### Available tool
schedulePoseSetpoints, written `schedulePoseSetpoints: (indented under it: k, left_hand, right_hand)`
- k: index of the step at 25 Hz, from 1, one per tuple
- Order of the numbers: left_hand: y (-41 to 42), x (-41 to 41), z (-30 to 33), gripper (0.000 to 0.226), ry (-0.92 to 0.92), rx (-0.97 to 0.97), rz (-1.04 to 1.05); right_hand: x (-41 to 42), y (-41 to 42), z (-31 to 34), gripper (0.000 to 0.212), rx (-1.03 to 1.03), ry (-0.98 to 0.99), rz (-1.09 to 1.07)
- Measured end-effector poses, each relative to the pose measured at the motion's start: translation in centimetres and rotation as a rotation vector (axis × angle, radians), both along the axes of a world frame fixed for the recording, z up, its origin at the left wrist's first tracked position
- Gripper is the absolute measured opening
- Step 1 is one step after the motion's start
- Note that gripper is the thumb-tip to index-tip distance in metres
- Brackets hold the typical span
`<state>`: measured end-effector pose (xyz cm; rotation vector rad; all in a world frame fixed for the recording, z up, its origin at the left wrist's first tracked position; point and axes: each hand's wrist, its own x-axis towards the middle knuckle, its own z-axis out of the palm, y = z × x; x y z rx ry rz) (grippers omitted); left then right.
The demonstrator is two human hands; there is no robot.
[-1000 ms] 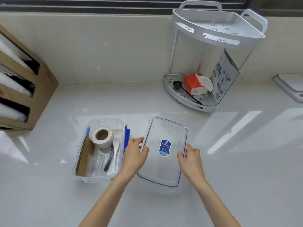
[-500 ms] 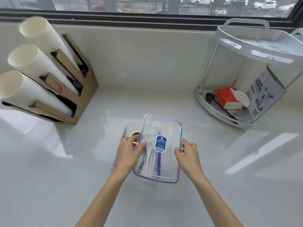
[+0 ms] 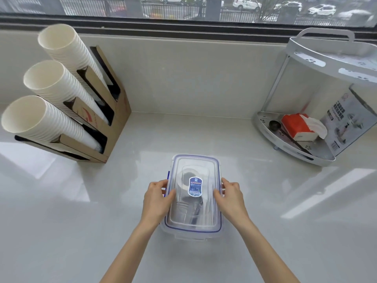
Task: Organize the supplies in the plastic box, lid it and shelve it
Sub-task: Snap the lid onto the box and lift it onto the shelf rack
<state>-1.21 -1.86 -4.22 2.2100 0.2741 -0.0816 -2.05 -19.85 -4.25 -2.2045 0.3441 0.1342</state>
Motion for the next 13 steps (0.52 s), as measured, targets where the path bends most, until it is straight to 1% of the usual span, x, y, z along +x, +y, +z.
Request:
schedulePoseSetpoints:
  k: [5, 7, 10, 13]
  left_hand:
    - [0.81, 0.04, -0.85, 0.036, 0.053, -0.063, -0.023]
    - [0.72, -0.06, -1.02, 0.036, 0.060, -0.111, -0.014]
    - [0.66, -0.29, -1.03, 0.034, 0.073, -0.202, 0.010]
    - [0.70, -0.28, -1.02, 0.035, 0.082, -0.217, 0.001]
  right_hand:
    - [-0.25, 0.91, -0.53, 0.027, 0.005, -0.005, -0.063]
    - [-0.22, 0.87, -0.53, 0.035, 0.028, 0.011, -0.097]
    - [-0.55, 0.58, -0.66, 0.050, 0.145, 0.077, -0.176]
    - [-0.89, 0.07, -1.06, 0.069, 0.325, 0.233, -0.242]
